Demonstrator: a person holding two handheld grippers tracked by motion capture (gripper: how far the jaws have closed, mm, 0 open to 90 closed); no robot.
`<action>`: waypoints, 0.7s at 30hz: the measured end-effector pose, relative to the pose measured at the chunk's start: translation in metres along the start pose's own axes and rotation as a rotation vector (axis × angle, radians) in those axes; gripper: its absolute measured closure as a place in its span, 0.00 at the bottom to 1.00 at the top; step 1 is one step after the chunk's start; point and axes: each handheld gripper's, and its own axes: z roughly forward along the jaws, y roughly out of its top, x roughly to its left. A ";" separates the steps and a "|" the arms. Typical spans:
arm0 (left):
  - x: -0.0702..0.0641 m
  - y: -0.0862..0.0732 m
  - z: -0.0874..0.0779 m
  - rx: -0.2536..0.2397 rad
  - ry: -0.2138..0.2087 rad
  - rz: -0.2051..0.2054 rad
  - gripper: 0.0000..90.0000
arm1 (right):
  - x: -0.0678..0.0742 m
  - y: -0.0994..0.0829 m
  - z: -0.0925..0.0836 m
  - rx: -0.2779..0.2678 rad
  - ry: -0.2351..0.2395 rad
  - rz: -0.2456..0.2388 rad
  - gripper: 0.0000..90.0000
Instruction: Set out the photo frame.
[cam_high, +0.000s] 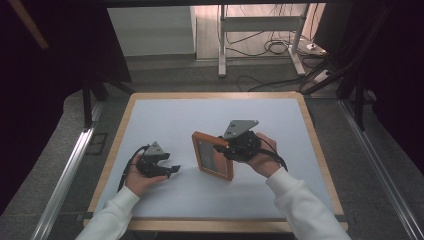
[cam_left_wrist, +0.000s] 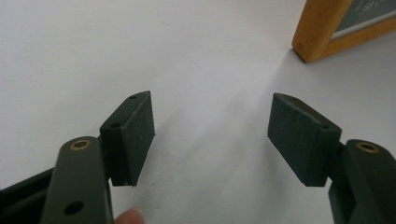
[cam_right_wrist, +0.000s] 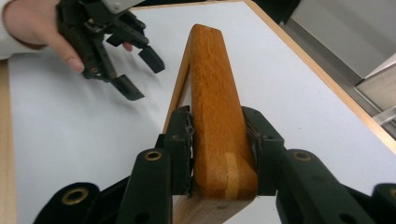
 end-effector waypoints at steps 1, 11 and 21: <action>0.000 0.000 0.000 0.001 0.000 0.001 0.35 | -0.002 0.000 0.001 0.003 -0.005 -0.001 0.72; 0.000 0.000 0.000 0.001 -0.002 0.004 0.34 | -0.025 -0.006 0.010 0.042 -0.036 0.061 0.62; 0.000 0.000 0.001 -0.001 -0.008 0.001 0.34 | -0.046 -0.025 0.018 0.067 -0.051 0.150 0.54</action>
